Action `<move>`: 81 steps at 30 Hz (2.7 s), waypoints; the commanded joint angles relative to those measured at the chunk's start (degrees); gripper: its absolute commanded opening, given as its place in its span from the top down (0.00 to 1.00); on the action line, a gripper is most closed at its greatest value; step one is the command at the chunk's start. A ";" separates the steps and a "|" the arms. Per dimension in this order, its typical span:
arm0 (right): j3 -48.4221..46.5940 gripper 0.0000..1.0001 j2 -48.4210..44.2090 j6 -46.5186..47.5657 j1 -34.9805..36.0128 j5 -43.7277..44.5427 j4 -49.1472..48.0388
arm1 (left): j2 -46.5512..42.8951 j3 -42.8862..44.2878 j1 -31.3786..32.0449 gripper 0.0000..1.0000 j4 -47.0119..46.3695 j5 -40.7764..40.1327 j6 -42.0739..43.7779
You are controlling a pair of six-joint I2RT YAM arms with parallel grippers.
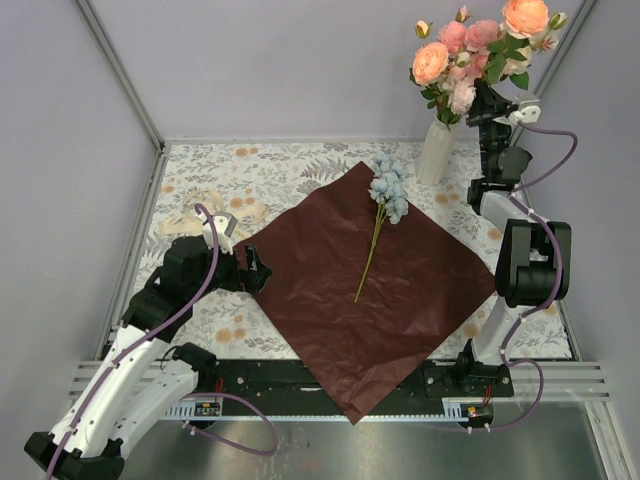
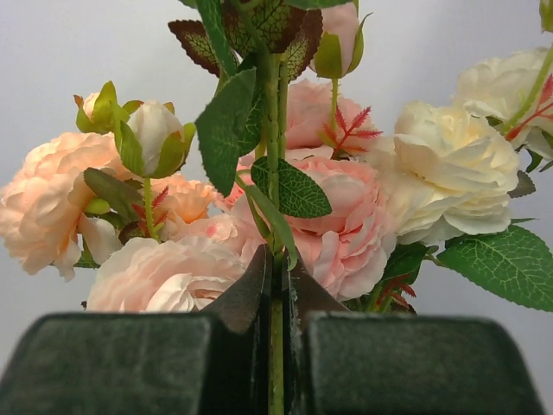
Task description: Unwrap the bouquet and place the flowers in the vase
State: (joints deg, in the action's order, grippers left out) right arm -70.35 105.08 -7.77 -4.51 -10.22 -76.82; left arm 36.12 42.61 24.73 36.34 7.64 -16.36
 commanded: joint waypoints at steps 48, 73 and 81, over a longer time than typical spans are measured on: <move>3.46 0.64 -1.71 -0.14 0.21 -2.18 23.89 | -0.61 0.54 0.23 0.01 -2.41 -0.26 0.10; 21.20 0.61 -29.66 -36.60 1.52 -3.57 68.47 | -4.21 0.37 0.23 0.01 -2.85 1.33 0.10; 25.00 0.51 -24.41 -35.12 9.34 -4.89 68.73 | -4.13 0.28 0.23 0.01 -2.94 1.85 0.01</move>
State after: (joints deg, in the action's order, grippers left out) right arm -44.49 77.58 -41.28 1.96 -12.03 -8.03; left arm 32.32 42.61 24.75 36.32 8.27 -16.36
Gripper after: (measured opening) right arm 0.480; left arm 0.988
